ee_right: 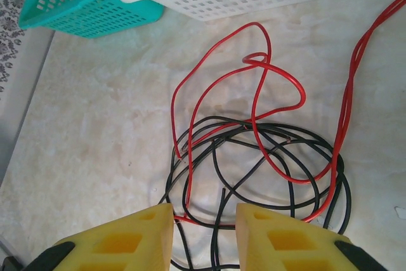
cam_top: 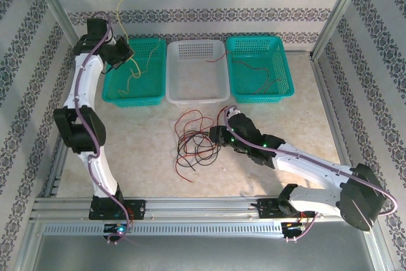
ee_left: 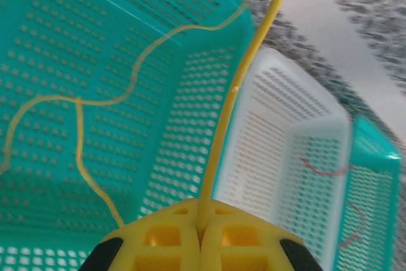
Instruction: Untangle the cables
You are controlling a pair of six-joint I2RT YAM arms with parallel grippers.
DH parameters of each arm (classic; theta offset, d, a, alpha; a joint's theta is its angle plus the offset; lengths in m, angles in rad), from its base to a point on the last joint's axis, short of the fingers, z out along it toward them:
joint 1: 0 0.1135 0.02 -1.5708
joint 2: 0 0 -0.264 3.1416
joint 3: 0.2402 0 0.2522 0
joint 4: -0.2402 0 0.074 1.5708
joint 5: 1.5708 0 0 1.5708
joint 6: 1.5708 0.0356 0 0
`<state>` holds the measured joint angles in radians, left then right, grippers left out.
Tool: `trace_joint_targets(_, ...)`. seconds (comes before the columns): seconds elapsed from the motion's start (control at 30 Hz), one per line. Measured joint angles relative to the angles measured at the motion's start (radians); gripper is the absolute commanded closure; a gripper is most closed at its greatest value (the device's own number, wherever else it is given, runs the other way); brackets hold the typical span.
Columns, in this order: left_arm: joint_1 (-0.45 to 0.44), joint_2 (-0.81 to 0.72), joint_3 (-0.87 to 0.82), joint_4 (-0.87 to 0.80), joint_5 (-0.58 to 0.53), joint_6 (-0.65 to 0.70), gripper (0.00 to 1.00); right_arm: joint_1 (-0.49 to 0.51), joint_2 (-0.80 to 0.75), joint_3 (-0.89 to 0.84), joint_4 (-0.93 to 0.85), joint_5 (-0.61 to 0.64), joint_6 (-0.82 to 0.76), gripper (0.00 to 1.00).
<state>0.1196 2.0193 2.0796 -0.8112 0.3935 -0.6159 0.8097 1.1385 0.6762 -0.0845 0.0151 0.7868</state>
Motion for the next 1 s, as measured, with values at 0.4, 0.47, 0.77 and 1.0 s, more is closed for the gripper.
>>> trace_joint_targets(0.4, -0.027, 0.122, 0.01, -0.121, -0.223, 0.083, 0.59, 0.0, -0.074, 0.008, -0.098, 0.034, -0.007, 0.64)
trace_joint_targets(0.47, -0.029, 0.114, -0.026, -0.121, -0.238, 0.085, 0.6, 0.0, -0.093, 0.015, -0.119, 0.042, -0.008, 0.63)
trace_joint_targets(0.77, -0.057, -0.115, -0.152, -0.067, -0.297, 0.09, 0.54, 0.0, -0.15, 0.037, -0.19, 0.068, -0.004, 0.52)
trace_joint_targets(1.0, -0.111, -0.504, -0.4, 0.074, -0.264, 0.111, 0.53, 0.0, -0.098, 0.096, -0.253, 0.095, -0.005, 0.45)
